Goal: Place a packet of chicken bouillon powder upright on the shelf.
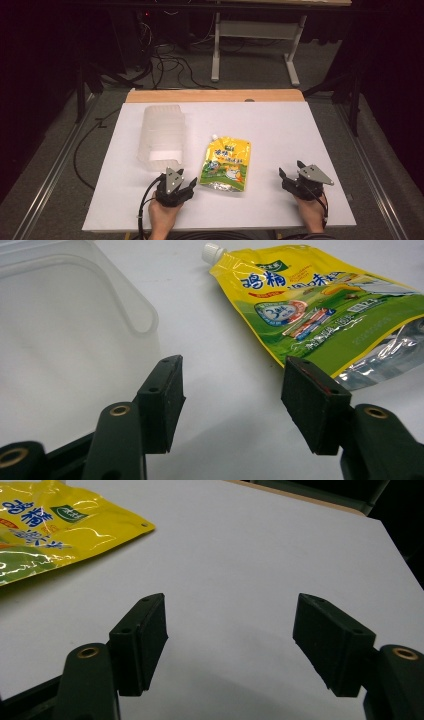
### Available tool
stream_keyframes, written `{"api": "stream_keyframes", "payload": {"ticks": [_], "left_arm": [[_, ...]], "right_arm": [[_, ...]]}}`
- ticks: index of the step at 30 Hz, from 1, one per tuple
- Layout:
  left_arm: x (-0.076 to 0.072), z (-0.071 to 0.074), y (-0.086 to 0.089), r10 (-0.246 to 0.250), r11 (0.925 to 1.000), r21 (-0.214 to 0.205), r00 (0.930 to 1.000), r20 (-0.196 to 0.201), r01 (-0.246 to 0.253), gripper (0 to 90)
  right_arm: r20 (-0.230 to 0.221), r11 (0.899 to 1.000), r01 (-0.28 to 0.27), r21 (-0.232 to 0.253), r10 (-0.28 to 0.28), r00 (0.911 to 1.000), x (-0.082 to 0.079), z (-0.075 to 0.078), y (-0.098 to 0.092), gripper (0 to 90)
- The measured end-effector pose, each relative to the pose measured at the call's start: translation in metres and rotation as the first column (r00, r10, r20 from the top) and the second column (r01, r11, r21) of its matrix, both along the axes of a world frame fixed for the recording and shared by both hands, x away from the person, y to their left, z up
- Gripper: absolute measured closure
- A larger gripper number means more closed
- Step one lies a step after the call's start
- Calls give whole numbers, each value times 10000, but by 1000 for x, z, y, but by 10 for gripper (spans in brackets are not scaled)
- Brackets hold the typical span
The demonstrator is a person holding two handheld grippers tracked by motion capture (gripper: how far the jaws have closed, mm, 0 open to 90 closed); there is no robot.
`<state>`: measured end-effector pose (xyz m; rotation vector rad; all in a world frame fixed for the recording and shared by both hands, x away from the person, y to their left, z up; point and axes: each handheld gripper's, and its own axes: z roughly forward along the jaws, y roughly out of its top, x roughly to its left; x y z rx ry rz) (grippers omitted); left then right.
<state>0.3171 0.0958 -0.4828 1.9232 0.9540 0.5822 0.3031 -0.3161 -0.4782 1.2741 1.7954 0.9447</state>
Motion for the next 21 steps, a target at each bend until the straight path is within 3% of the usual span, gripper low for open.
{"api": "stream_keyframes", "payload": {"ticks": [8, 21], "left_arm": [[3, 0, -1, -147, 9999, 61, 9994, -305, 149, 412], [0, 2, -3, -409, 9992, -56, 9988, -286, 407, 373]], "right_arm": [[-61, 10000, 22, -7, -22, 10000, 0, 0, 0, 303], [-36, 10000, 7, -27, -7, 10000, 0, 0, 1, 302]]}}
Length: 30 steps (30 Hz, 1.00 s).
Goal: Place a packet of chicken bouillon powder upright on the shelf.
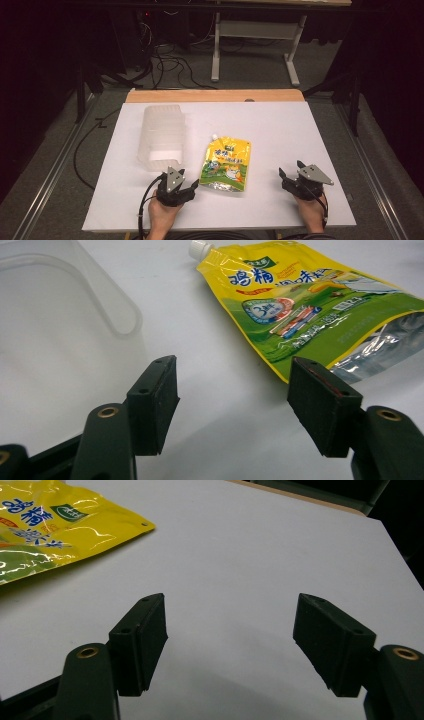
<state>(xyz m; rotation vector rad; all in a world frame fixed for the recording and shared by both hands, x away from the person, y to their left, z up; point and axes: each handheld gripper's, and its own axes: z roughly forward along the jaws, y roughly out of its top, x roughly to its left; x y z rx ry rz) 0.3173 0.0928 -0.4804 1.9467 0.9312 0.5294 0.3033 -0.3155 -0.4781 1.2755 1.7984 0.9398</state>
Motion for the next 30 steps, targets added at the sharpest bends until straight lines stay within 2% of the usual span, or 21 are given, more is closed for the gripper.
{"api": "stream_keyframes", "payload": {"ticks": [3, 10, 17, 21, 26, 30], "left_arm": [[-1, 2, -3, -58, 9998, -179, 10000, -3, 58, 389], [-3, 12, -8, -305, 9991, -305, 9994, 165, 310, 375], [-1, 18, -15, -376, 9983, -450, 9992, 126, 382, 371], [0, 23, -20, -481, 9984, -292, 9986, 231, 488, 366], [4, 27, -25, -497, 9980, -383, 9987, 115, 501, 359], [9, 34, -34, -605, 9980, -198, 9982, 43, 605, 358]], "right_arm": [[-6, 10000, -35, -21, 35, 10000, 0, 0, 0, 302], [37, 10000, -16, 23, 16, 10000, 0, 0, 0, 301], [-5, 10000, 21, 41, -21, 10000, 0, 0, 0, 301], [8, 10000, -2, 0, 2, 10000, 0, 0, 0, 301], [16, 10000, -15, -1, 15, 10000, 0, 0, 0, 301], [17, 10000, 11, 42, -11, 10000, 0, 0, 0, 301]]}}
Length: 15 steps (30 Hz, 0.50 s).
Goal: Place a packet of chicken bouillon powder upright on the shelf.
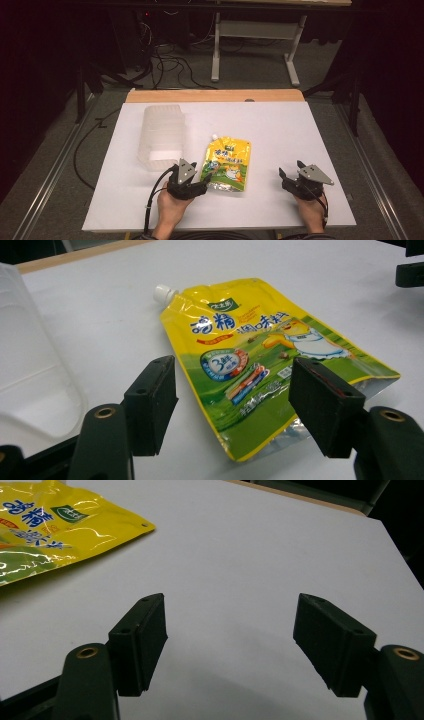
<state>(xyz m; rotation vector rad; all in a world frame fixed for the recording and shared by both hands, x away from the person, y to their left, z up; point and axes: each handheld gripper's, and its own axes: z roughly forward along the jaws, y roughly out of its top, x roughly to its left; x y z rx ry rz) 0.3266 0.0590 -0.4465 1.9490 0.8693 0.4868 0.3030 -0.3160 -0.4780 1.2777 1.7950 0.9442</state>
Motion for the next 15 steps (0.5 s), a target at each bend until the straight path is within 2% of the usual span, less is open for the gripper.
{"api": "stream_keyframes", "payload": {"ticks": [6, 9, 11, 14, 15], "left_arm": [[5, 4, -9, -84, 9999, 101, 10000, -20, 85, 352], [11, 5, -16, -46, 9997, 224, 9997, -236, 51, 340], [14, 7, -20, -40, 9993, 374, 9997, -245, 50, 330], [18, 7, -23, 25, 9993, 386, 9996, -285, -14, 322], [22, 7, -26, 122, 9994, 322, 9990, -420, -109, 319]], "right_arm": [[20, 10000, -66, -18, 66, 10000, 0, 0, 0, 301], [8, 10000, -9, 49, 9, 10000, 0, 0, 0, 300], [56, 10000, -28, 45, 28, 10000, 0, 0, -1, 300], [46, 10000, -29, 21, 29, 10000, 0, 0, 0, 300], [12, 10000, -32, 50, 32, 10000, -1, 0, 0, 300]]}}
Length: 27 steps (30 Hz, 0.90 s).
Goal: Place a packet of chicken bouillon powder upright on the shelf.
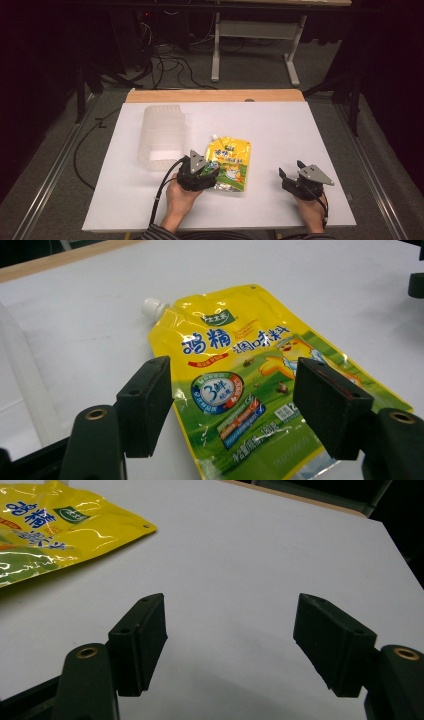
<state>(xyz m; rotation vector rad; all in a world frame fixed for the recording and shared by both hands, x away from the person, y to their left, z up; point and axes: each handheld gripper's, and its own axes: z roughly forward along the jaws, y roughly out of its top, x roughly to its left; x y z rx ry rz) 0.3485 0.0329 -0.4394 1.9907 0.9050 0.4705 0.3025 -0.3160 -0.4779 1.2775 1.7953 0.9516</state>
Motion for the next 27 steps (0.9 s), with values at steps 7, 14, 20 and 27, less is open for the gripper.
{"api": "stream_keyframes", "payload": {"ticks": [7, 14, 20, 27], "left_arm": [[10, 0, -8, 167, 9998, 153, 9994, -301, -162, 300], [30, -4, -16, 321, 9992, 287, 9917, -1246, -288, 301], [43, -7, -25, 416, 9979, 567, 9856, -1639, -327, 269], [59, -17, -30, 863, 9952, 653, 9711, -2226, -735, 246]], "right_arm": [[38, 10000, 1, -44, -1, 10000, 0, 0, 0, 300], [33, 10000, -32, -68, 33, 10000, 0, 0, 0, 299], [36, 10000, -14, -43, 14, 10000, 0, 0, 0, 299], [69, 10000, -64, -24, 64, 10000, 0, 0, 0, 299]]}}
